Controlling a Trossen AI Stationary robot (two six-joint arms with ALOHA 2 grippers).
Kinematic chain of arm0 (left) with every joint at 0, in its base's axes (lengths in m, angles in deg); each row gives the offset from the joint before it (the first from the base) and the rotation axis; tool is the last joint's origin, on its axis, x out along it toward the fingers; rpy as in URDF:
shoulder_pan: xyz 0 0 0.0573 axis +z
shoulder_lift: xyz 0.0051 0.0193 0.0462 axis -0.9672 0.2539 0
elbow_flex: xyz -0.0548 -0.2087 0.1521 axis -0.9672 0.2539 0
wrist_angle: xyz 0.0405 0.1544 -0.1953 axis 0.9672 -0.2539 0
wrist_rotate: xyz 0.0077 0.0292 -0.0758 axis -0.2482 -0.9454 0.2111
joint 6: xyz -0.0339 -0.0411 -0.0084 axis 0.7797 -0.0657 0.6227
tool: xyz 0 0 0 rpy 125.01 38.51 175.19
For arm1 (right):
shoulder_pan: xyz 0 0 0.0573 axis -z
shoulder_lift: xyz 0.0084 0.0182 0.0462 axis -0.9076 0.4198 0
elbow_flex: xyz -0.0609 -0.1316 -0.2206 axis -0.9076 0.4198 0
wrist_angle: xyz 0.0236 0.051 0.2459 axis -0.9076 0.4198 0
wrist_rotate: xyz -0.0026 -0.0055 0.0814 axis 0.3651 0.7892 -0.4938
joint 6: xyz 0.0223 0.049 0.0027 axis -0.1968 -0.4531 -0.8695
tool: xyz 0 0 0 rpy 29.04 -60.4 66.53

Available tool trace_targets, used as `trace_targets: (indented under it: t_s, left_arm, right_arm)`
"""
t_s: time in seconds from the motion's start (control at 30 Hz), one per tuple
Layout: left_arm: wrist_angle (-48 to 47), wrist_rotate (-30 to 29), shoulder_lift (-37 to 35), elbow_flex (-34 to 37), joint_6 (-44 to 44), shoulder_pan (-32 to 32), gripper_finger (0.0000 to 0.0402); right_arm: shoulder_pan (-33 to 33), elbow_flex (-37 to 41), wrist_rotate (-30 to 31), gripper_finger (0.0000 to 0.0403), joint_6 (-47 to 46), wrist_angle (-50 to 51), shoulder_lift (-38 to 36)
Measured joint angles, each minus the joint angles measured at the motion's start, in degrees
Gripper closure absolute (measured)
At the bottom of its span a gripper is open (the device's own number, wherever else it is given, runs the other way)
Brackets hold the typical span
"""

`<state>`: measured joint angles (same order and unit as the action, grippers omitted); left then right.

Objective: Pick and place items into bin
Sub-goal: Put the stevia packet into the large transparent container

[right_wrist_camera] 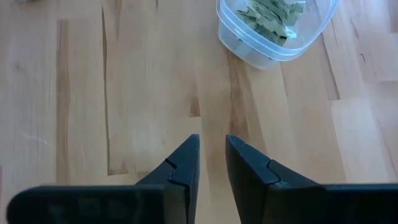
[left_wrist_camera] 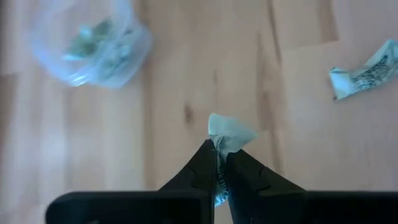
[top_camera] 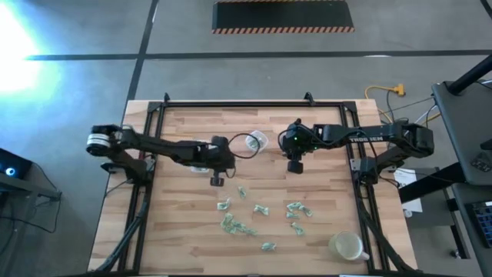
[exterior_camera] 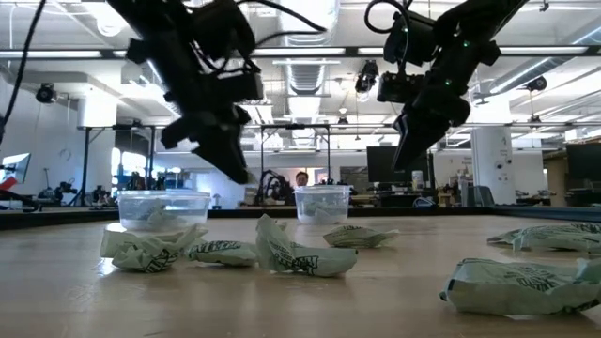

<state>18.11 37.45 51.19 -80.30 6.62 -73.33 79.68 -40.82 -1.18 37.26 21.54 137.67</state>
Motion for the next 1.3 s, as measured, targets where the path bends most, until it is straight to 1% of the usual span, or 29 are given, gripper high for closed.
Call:
trace_targets:
  t_s: [0.17, 0.3, 0.47, 0.6, 0.8, 1.0, 1.1, 1.3]
  left_arm:
    - [-4.4, -7.2, -8.5, 4.3, 4.7, -0.7, 0.0397]
    - [-7.3, -11.6, -15.7, 8.6, 9.1, -0.7, 0.0397]
    - [-6.6, -12.0, -23.0, 13.8, 10.8, -0.6, 0.0397]
    - [-6.4, -12.0, -26.5, 16.3, 11.0, -0.6, 0.0397]
    - [-4.9, -12.0, -27.6, 18.0, 11.0, -0.6, 0.0397]
    - [-5.0, -11.8, -25.4, 19.3, 13.7, -0.6, 0.0392]
    - [-5.1, -11.8, -23.8, 19.3, 13.9, -0.6, 0.0366]
    - [-4.9, -11.8, -21.6, 18.9, 14.0, -0.6, 0.0288]
  right_arm:
    - [0.0, 0.1, 0.1, 0.0330, 0.0, 0.0, 0.0]
    - [0.0, 0.2, 0.1, 0.0332, 0.0, -0.3, 0.0]
    - [0.0, 0.3, 0.1, 0.0338, 0.0, -1.4, 0.0]
    - [0.0, 0.3, 0.0, 0.0339, 0.0, -1.4, 0.0]
    - [0.0, 0.4, -0.1, 0.0334, 0.0, -1.6, 0.0]
    - [0.0, 0.6, -0.1, 0.0329, 0.0, -1.8, 0.0]
    - [0.0, 0.7, -0.1, 0.0328, 0.0, -2.1, 0.0]
    - [0.0, 0.8, -0.1, 0.0334, 0.0, -2.6, 0.0]
